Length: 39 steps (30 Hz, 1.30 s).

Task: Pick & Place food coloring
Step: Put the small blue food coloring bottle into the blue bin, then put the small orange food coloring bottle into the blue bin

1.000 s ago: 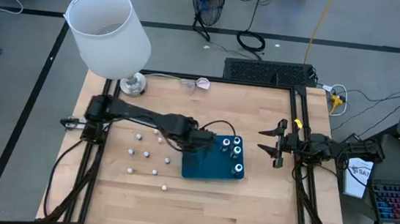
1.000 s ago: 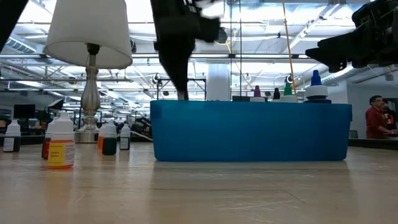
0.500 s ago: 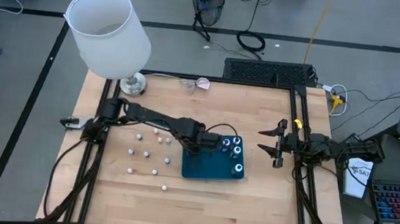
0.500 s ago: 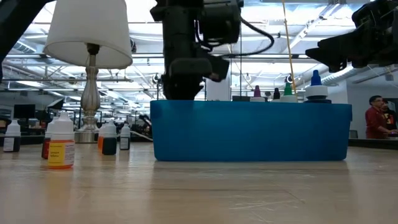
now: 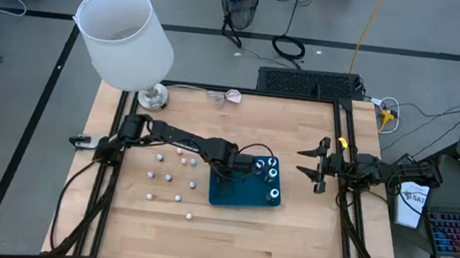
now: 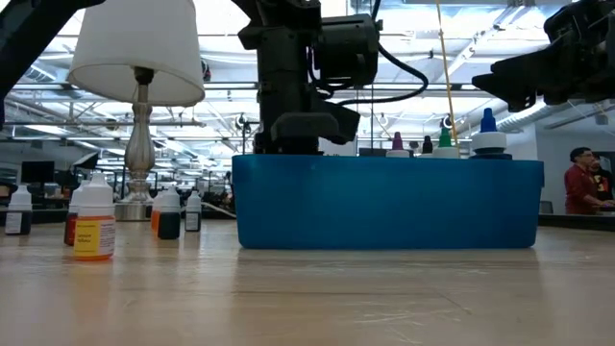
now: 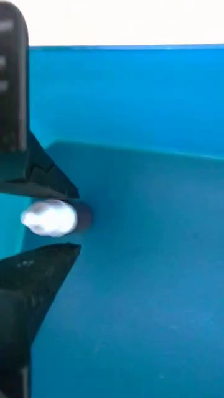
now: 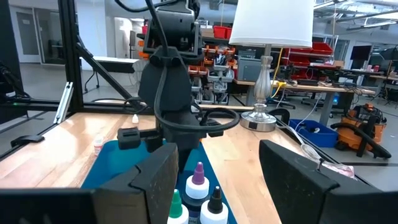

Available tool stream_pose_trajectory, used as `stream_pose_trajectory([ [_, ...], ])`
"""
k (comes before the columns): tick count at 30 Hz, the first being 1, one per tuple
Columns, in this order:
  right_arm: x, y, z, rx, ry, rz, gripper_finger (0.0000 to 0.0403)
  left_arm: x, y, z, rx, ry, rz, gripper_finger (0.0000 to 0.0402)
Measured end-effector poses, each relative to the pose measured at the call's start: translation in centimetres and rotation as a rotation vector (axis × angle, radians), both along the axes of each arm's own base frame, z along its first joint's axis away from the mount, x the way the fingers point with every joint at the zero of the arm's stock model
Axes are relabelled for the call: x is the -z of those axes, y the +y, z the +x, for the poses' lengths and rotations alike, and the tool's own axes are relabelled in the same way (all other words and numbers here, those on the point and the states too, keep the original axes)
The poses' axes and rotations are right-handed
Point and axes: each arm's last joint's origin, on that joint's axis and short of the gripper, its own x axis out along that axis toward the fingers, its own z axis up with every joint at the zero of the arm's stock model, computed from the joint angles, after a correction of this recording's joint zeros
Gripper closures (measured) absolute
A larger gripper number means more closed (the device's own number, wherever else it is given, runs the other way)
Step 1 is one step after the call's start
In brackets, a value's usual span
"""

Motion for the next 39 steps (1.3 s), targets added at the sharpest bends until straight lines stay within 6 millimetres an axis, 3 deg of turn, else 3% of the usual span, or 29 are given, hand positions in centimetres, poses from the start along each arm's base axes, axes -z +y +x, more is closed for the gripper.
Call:
stream_pose_trajectory([
  [5,0.0,0.0,0.0,0.000,0.001,0.000,0.0191,-1.7,0.0,-0.4,-0.010,-0.035,-0.003,0.0217],
  [9,0.0,0.0,0.0,0.000,0.000,0.000,0.0190,-4.8,0.1,-1.4,-0.027,-0.085,0.002,0.0201],
  [16,0.0,0.0,0.0,0.000,0.000,0.000,0.0191,-10.7,0.1,-6.4,-0.180,-0.010,0.174,0.0210],
  [20,0.0,0.0,0.0,0.000,0.002,-0.001,0.0190,-11.9,0.4,-8.7,-0.326,0.066,0.234,0.0215],
  [23,0.0,0.0,0.0,0.000,0.005,-0.001,0.0190,-11.3,1.1,-9.7,-0.370,0.066,0.214,0.0209],
  [32,0.1,0.0,0.1,0.000,0.010,-0.002,0.0191,-6.1,5.0,-15.1,-0.658,-0.018,0.117,0.0149],
  [39,0.1,0.0,0.1,0.000,0.010,-0.002,0.0190,-2.9,5.2,-17.1,-0.693,-0.046,0.053,0.0129],
])
